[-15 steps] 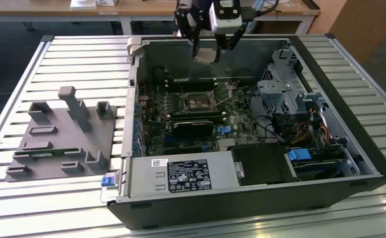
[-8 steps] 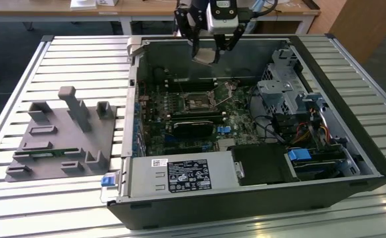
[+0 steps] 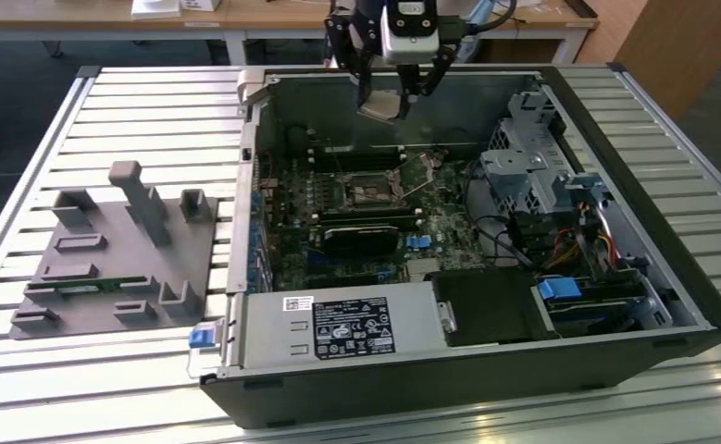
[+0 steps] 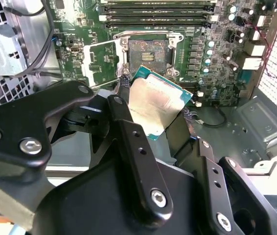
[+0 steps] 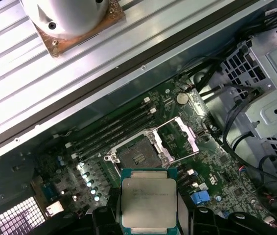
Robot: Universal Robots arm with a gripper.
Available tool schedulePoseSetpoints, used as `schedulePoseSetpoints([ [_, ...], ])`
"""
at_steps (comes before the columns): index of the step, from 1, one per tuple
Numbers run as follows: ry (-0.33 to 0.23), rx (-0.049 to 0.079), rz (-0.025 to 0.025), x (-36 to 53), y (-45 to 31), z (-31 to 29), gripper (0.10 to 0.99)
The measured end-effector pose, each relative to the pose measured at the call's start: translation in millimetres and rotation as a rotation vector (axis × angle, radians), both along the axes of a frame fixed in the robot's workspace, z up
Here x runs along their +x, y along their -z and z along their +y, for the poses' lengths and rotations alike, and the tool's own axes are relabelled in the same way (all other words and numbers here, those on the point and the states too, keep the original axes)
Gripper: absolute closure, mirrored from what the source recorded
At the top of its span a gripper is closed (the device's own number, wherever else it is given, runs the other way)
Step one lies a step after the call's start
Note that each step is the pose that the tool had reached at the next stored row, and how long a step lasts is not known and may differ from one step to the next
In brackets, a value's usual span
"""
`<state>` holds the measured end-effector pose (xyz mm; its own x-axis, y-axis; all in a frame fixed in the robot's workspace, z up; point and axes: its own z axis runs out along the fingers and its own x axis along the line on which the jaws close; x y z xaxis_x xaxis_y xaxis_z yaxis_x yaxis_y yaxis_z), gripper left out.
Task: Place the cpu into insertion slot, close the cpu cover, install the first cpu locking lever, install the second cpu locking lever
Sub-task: 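Place the cpu into insertion slot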
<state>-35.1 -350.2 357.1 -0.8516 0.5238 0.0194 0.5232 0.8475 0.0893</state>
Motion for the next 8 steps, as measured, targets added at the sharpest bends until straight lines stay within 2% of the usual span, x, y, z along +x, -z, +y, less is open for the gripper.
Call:
schedulePoseSetpoints([
  [8, 0.033, 0.000, 0.0000, -1.8, 0.7, 0.1, 0.545],
])
